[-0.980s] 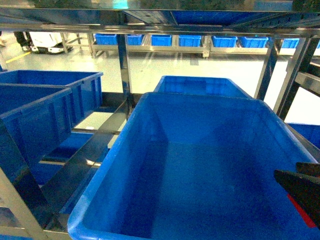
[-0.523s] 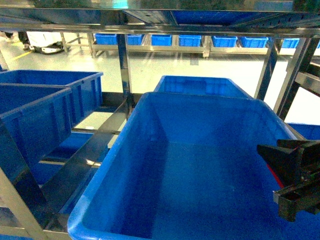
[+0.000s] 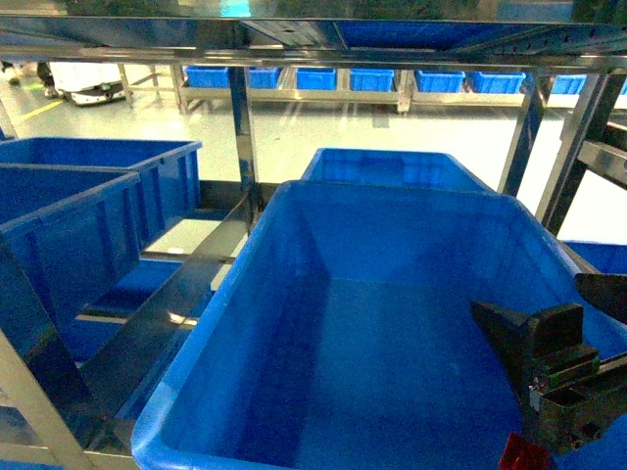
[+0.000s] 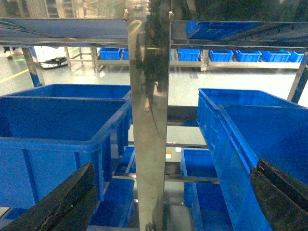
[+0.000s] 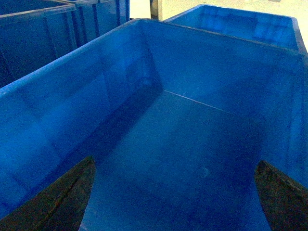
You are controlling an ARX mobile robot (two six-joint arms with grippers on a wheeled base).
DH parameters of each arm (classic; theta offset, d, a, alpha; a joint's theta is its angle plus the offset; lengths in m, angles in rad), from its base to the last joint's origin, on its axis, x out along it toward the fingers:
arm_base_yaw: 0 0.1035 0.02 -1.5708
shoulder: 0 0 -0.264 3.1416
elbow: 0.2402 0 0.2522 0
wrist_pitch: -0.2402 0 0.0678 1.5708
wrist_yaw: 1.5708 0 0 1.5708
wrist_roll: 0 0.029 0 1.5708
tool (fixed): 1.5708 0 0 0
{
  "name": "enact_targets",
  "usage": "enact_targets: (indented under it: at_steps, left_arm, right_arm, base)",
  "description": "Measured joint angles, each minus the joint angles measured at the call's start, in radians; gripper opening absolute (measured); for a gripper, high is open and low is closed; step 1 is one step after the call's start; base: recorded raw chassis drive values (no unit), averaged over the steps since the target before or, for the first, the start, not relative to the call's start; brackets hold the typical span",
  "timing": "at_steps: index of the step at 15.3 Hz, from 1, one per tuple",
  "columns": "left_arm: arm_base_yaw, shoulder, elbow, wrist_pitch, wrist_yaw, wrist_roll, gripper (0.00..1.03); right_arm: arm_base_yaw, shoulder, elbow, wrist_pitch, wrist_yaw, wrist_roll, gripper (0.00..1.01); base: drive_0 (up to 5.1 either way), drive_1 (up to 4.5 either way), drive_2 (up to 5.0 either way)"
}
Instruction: Pick red block from blue box to shelf
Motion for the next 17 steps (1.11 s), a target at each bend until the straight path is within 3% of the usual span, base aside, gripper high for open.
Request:
enact_targets:
  at_steps: [1, 2, 7, 15, 17]
  left_arm:
    - [0.0, 0.0, 0.0, 0.0, 0.0, 0.0, 0.98]
    - [0.0, 0.0, 0.0, 0.0, 0.0, 0.0, 0.98]
    - [0.0, 0.0, 0.0, 0.0, 0.0, 0.0, 0.98]
    - [0.0, 0.0, 0.0, 0.0, 0.0, 0.0, 0.98]
    - [0.0, 0.0, 0.0, 0.0, 0.0, 0.0, 0.98]
  right_arm:
    - [0.0, 0.0, 0.0, -0.003, 0.0, 0.0, 0.98]
    - [-0.064, -0.377, -0.048, -0.287, -0.019, 0.051, 0.98]
    - [-0.051, -0.578, -0.076, -0.523, -0.016, 0.111, 0.98]
    - [-0.052, -0.704, -0.088, -0.638, 0.004, 0.119, 0.98]
    - [-0.1, -0.834, -0.093, -0.742, 0.015, 0.099, 0.98]
  base:
    - [0.0, 0.0, 0.0]
    - [0.0, 0.0, 0.0]
    - [0.0, 0.0, 0.0]
    - [0.0, 0.0, 0.0]
    - [0.0, 0.0, 0.0]
